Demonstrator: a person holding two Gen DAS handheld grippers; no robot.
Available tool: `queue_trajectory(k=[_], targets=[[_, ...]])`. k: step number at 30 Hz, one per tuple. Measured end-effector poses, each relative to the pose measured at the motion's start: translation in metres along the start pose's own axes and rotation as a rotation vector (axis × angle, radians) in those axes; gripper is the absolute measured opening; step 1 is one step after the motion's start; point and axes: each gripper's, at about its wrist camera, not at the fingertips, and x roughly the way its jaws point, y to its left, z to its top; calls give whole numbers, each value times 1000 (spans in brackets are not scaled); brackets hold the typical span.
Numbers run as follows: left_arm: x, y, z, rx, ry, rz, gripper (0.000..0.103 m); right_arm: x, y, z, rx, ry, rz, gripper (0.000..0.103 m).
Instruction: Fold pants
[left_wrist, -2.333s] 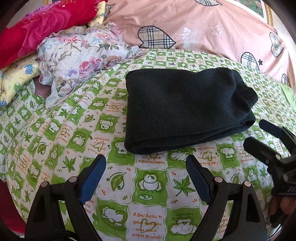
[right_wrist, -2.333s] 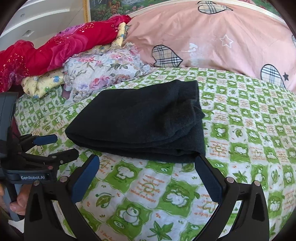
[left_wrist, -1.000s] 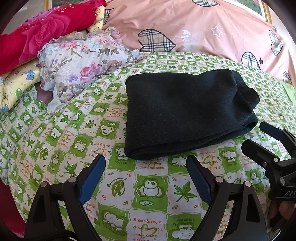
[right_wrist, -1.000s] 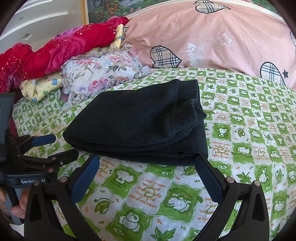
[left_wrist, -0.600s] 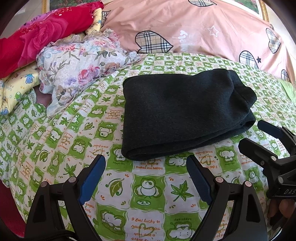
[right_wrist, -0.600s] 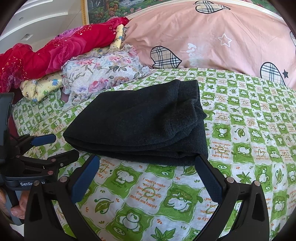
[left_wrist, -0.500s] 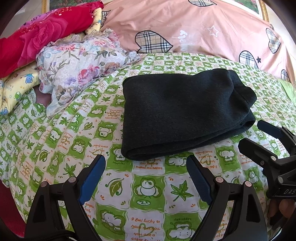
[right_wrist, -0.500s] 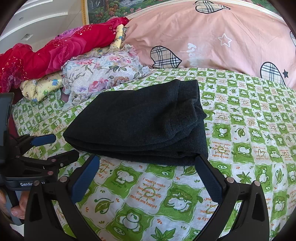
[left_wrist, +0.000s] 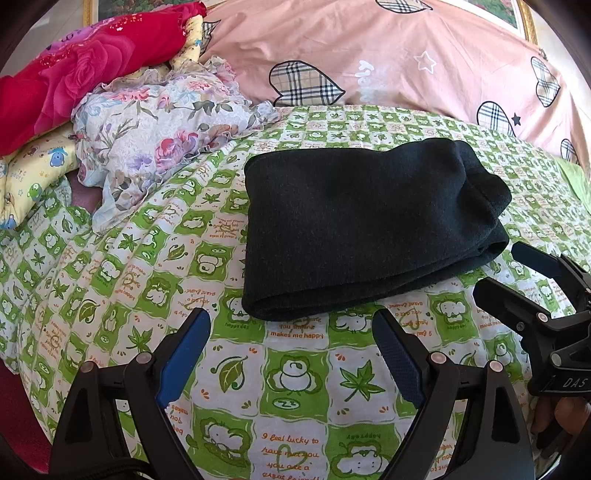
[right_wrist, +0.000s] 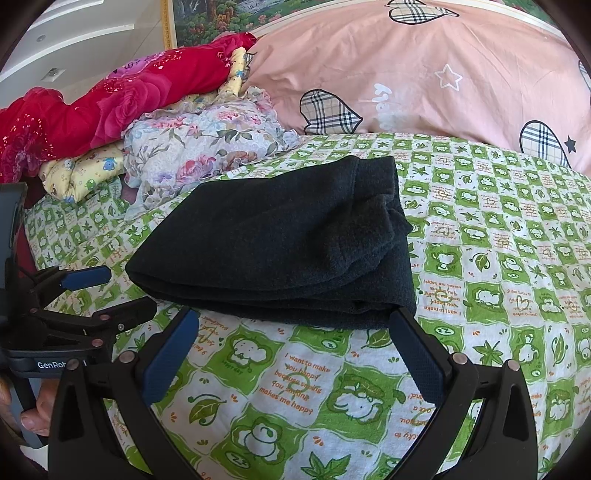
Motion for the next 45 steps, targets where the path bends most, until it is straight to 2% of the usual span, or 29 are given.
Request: queue_trajectory(k=[14, 33, 45], targets=[[-2, 2, 6, -5, -3, -9, 90, -6, 5, 8, -9, 5, 33, 103], [-6, 4, 15, -7, -3, -11, 90, -15, 12, 37, -29, -9, 38, 103], [-8, 5, 20, -8, 6, -9, 90, -15, 12, 42, -30, -6, 39, 103]])
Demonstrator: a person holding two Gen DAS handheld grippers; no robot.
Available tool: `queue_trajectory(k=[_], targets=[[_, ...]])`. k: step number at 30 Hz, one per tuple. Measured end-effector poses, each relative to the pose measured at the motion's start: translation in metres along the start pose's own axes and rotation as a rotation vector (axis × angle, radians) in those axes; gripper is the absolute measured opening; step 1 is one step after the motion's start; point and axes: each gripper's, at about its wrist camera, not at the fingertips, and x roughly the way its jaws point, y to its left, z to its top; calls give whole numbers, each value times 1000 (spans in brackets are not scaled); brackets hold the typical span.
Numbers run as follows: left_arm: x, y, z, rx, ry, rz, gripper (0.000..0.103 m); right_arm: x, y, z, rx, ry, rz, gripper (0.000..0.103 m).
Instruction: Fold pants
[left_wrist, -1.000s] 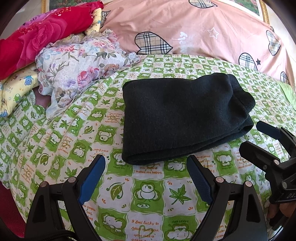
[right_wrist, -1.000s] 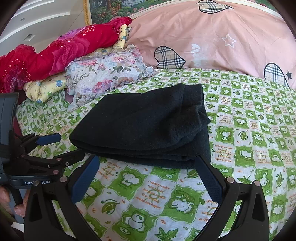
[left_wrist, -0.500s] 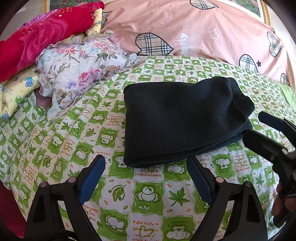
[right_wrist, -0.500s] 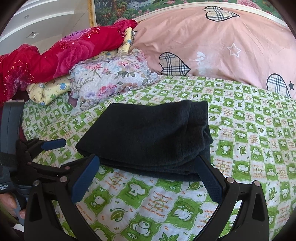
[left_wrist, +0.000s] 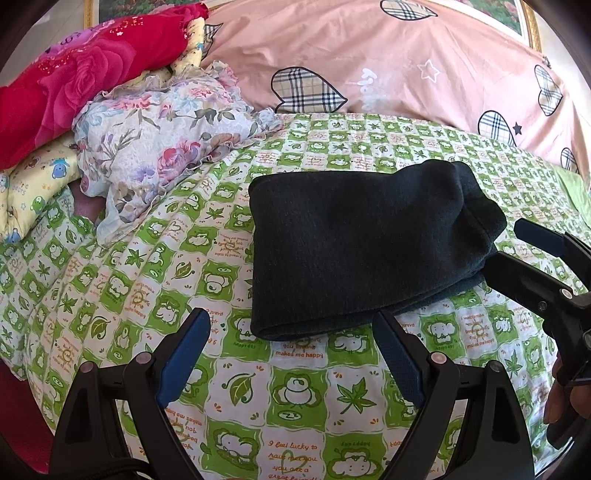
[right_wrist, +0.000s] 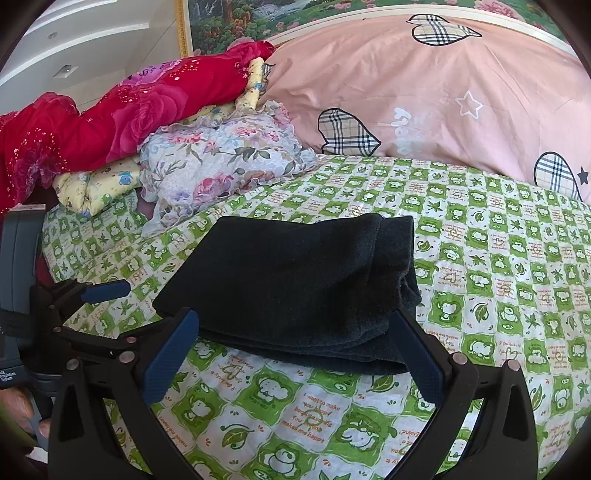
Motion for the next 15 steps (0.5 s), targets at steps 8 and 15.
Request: queue_trajectory(k=[8, 15], targets=[[-2, -1, 2, 6, 2, -7, 90, -3, -3, 2, 10, -7, 3, 103], [-4, 0, 8, 1, 7, -21, 90, -6, -7, 8, -1, -13, 4, 103]])
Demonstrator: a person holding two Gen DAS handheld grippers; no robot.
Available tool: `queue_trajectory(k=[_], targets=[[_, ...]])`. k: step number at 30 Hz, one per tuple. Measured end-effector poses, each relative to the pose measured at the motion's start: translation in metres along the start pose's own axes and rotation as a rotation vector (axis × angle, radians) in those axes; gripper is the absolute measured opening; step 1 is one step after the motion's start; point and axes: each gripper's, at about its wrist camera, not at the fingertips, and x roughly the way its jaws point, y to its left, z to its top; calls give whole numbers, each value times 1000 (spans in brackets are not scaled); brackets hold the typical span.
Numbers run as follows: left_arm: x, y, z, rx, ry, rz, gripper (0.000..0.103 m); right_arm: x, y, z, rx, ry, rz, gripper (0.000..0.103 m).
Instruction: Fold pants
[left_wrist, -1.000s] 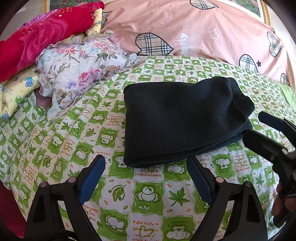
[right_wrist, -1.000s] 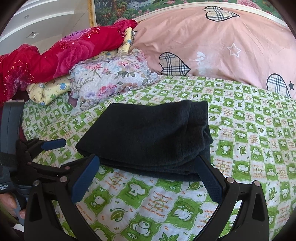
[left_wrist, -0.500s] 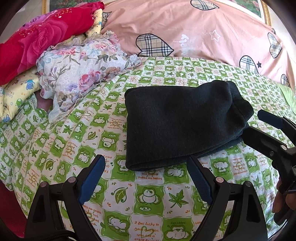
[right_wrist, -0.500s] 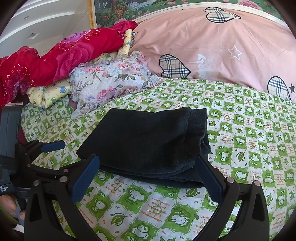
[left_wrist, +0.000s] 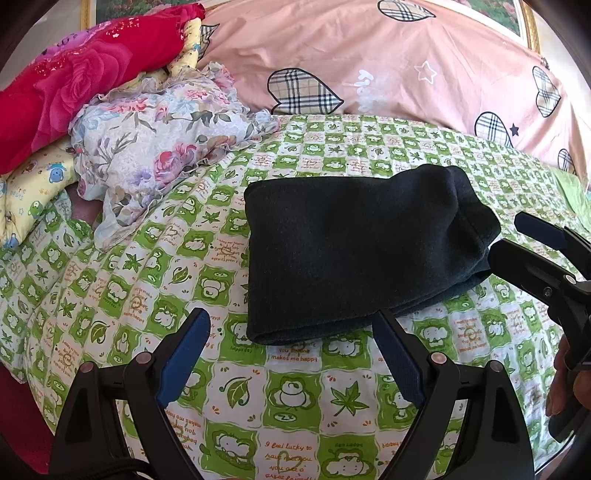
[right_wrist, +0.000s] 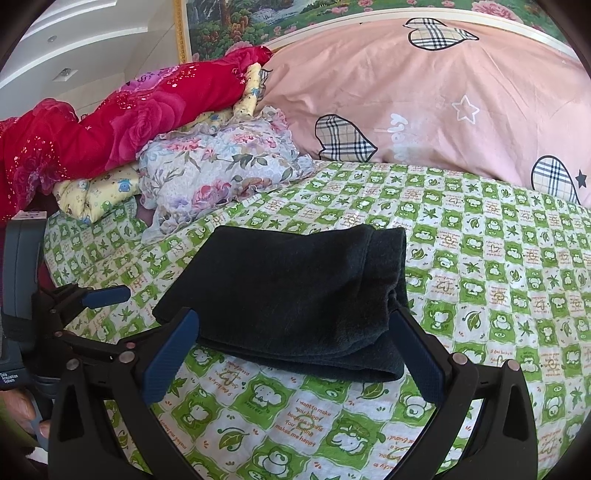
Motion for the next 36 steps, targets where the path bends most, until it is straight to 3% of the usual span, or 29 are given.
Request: queue_trajectory(k=[7, 18, 36], targets=[[-4, 3, 7, -19, -17, 1, 90, -1, -2, 4, -2, -1, 5, 103], [12, 17, 21, -73, 40, -6, 90, 5, -10, 6, 15, 32, -11, 103], [22, 0, 28, -14, 63, 31, 88, 17, -29, 7, 69, 84, 9, 103]])
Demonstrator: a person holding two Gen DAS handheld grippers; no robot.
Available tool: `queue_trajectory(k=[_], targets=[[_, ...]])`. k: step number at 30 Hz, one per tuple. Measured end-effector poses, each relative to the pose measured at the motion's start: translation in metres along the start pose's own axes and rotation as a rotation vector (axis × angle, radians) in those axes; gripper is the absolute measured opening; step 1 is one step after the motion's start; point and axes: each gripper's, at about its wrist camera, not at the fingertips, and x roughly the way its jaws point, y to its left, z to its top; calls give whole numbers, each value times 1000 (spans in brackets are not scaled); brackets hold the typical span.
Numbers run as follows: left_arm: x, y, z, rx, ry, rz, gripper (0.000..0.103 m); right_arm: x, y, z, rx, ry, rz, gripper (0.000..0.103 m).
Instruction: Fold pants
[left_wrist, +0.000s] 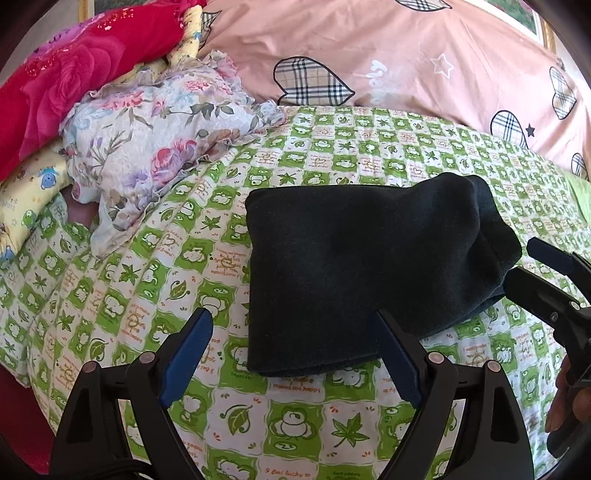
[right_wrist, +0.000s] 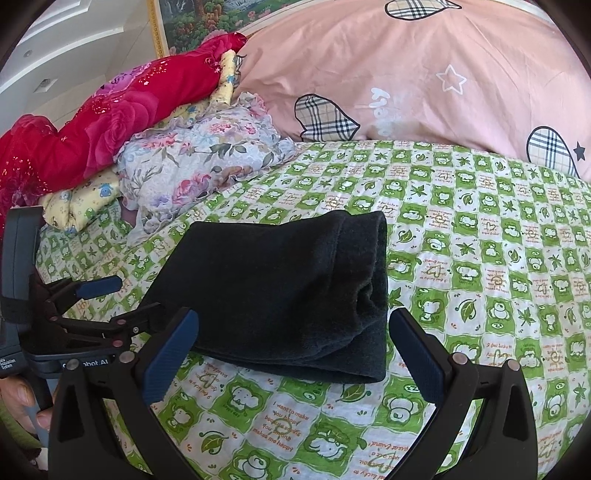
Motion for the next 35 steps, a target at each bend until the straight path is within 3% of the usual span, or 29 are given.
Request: queue_trajectory(k=[26, 35], targets=[[0, -1, 8, 5, -13, 1, 88, 2, -1, 1, 9, -1, 7, 103], [-1, -4, 11, 12, -22, 36, 88, 4, 1, 1, 19, 3, 6, 103]])
